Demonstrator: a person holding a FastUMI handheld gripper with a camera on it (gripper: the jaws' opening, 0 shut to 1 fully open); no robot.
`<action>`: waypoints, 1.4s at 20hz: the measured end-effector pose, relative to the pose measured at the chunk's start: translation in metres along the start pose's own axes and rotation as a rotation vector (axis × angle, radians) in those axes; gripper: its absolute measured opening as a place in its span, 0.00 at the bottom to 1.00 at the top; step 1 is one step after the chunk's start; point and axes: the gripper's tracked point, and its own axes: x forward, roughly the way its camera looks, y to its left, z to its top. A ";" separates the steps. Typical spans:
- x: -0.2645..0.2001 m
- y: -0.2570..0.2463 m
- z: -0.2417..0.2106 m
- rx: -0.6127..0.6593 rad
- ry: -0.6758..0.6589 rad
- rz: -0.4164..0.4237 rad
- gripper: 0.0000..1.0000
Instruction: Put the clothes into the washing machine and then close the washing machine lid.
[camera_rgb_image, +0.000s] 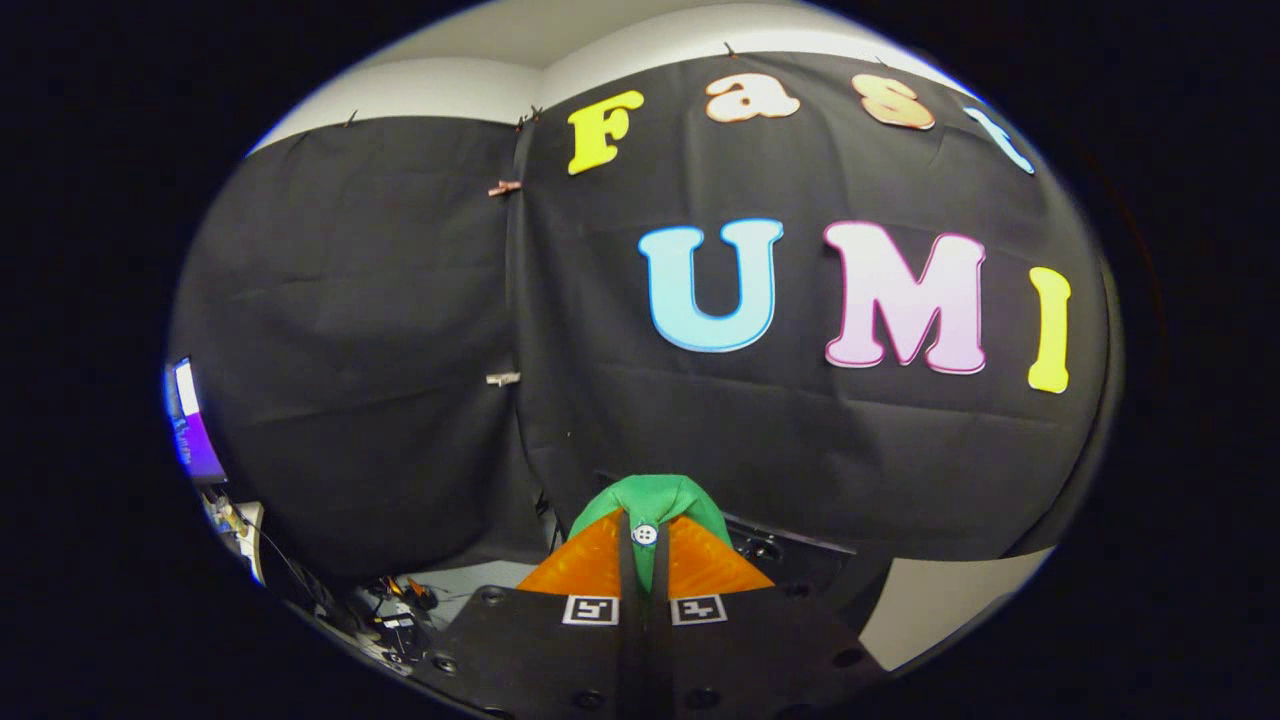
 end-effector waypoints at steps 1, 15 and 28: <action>0.014 0.000 -0.013 -0.001 0.031 0.005 0.04; 0.117 -0.016 -0.178 0.024 0.445 0.030 0.05; 0.119 -0.026 -0.216 0.046 0.581 0.010 0.50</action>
